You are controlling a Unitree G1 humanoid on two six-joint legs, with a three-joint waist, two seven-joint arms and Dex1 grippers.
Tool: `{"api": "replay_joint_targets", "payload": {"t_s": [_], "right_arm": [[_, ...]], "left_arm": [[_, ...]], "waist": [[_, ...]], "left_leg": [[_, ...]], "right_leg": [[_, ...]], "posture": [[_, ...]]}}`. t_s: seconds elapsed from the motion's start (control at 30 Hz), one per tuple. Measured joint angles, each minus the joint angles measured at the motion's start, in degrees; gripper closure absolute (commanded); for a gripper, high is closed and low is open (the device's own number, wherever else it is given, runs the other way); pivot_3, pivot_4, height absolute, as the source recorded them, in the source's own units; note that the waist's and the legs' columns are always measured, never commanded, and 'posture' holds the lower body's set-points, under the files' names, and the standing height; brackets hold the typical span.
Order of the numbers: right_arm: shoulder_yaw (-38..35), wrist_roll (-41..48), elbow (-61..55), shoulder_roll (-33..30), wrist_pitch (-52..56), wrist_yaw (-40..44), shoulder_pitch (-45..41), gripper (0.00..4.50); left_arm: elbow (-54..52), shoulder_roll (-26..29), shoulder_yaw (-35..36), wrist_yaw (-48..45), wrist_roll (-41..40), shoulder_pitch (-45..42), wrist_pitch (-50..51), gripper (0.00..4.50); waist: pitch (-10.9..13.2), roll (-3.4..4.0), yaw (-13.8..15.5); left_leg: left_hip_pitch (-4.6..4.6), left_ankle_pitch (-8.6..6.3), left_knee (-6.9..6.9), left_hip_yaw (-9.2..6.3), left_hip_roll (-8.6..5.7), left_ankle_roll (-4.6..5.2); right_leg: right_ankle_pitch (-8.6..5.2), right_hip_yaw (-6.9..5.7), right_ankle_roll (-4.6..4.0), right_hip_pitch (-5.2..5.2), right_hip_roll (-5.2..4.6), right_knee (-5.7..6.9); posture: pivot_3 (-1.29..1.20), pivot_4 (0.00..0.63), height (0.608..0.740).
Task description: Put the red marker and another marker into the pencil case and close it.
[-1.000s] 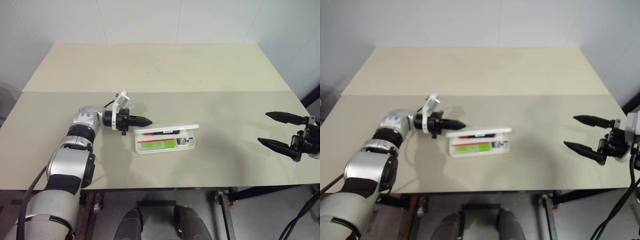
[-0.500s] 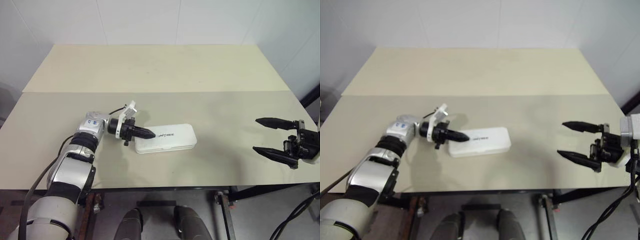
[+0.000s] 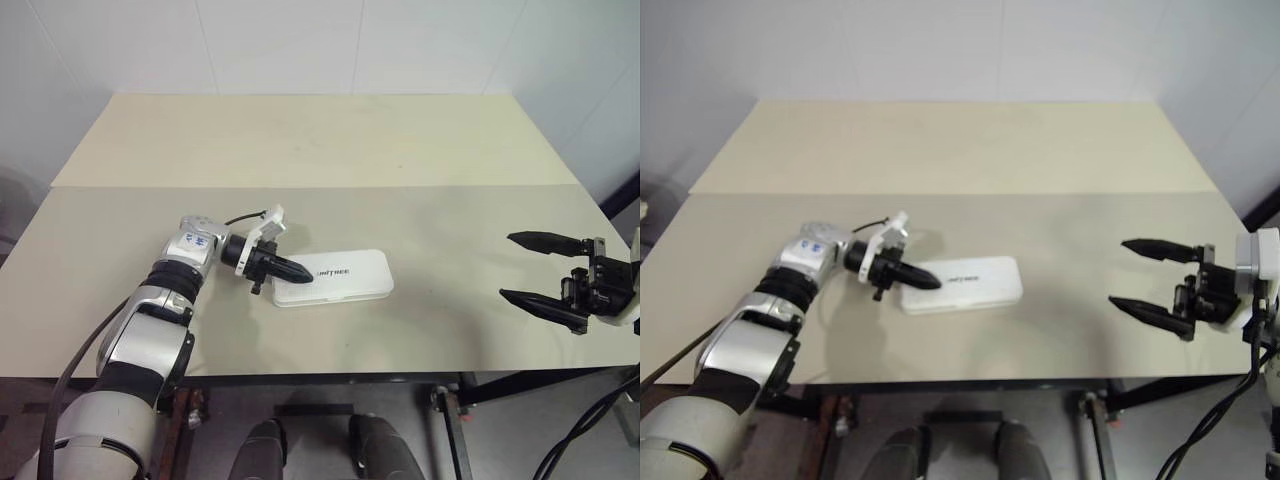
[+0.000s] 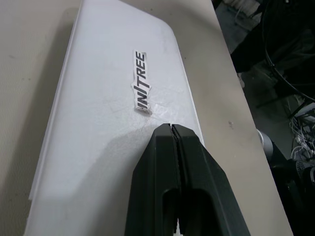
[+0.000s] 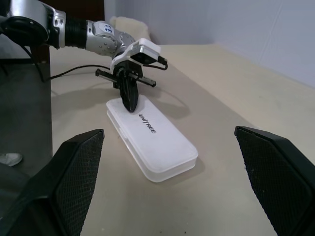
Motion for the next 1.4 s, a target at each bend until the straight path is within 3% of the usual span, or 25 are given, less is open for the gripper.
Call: {"api": "replay_joint_targets", "payload": {"t_s": [0.27,0.33,0.6,0.73,0.83,0.93,1.0,1.1,1.23,1.4], "right_arm": [[2.1,-2.0,0.8,1.2,-1.2,-1.1,-3.0,0.0],[2.3,-2.4,1.3,1.5,-1.2,-1.4,-3.4,0.0],[5.1,-4.9,5.8,2.0,-2.3,-1.5,-8.7,0.0],[6.6,-5.9,7.2,2.1,-2.4,-1.5,-10.8,0.0],[7.1,-6.7,8.3,2.1,-2.4,-1.4,-11.9,0.0],[8.2,-7.3,9.4,2.1,-2.8,-1.2,-13.8,0.0],[8.7,-7.6,10.5,2.4,-3.3,-1.1,-14.7,0.0],[8.9,-8.1,11.9,3.0,-4.1,-0.9,-16.1,0.0],[9.3,-8.9,13.9,4.8,-6.2,-0.9,-18.1,0.0],[9.6,-9.6,16.0,6.9,-8.6,-1.0,-19.3,0.0]], "left_arm": [[0.0,-2.1,7.5,6.7,-0.9,0.5,4.7,4.48],[-5.9,-1.8,10.0,7.6,-2.2,4.8,2.3,4.48],[-29.2,-3.5,17.6,15.5,-7.5,20.4,-5.5,4.48],[-38.7,-3.4,20.6,21.1,-10.5,27.2,-2.7,3.65],[-43.4,-2.5,22.3,22.1,-13.5,30.7,-0.7,2.59],[-46.2,-0.1,22.2,19.7,-14.4,33.5,-2.0,1.57],[-46.7,2.2,22.2,16.8,-14.8,34.7,-3.2,0.97],[-47.5,5.4,22.2,12.8,-16.4,34.7,-3.9,0.01],[-47.7,10.5,22.2,6.8,-16.9,34.7,-7.1,0.01],[-41.1,13.9,22.1,4.3,-11.5,31.4,-23.4,0.01]], "waist": [[0.0,-0.05,-0.1],[0.1,-0.01,-0.3],[0.1,0.04,0.1],[0.1,0.04,0.0],[0.1,0.05,0.0],[0.1,0.05,-0.1],[0.1,0.06,0.0],[0.1,0.08,0.0],[0.1,0.12,0.0],[0.2,0.16,0.0]], "left_leg": [[-0.1,0.01,0.0,-0.01,0.02,0.01],[-0.09,-0.03,-0.06,0.02,0.04,-0.05],[-0.2,-0.11,-0.04,-0.01,0.05,-0.13],[-0.2,-0.11,-0.04,-0.01,0.05,-0.12],[-0.18,-0.11,-0.04,-0.01,0.06,-0.12],[-0.18,-0.11,-0.04,0.03,0.07,-0.12],[-0.18,-0.11,-0.04,0.04,0.07,-0.12],[-0.18,-0.11,-0.04,0.04,0.07,-0.12],[-0.17,-0.11,-0.06,0.04,0.08,-0.12],[-0.19,-0.11,-0.07,0.05,0.09,-0.12]], "right_leg": [[0.1,0.0,0.23,-0.09,0.0,0.01],[0.45,0.04,0.93,-0.15,-0.03,0.1],[0.47,0.02,0.94,-0.24,-0.08,0.12],[0.47,0.01,0.94,-0.24,-0.07,0.12],[0.45,0.0,0.9,-0.24,-0.06,0.12],[0.41,0.01,0.84,-0.23,-0.05,0.05],[0.0,0.01,0.08,-0.23,-0.06,0.04],[-0.07,0.02,-0.05,-0.22,-0.07,0.05],[-0.08,0.01,-0.06,-0.23,-0.07,0.04],[-0.09,0.01,-0.11,-0.24,-0.09,0.02]], "posture": [[0.0,0.15,0.74],[0.0,0.15,0.74],[0.0,0.15,0.74],[0.0,0.15,0.74],[0.0,0.15,0.74],[0.0,0.15,0.74],[0.0,0.15,0.74],[0.0,0.15,0.74],[0.0,0.15,0.74],[0.0,0.15,0.74]]}}
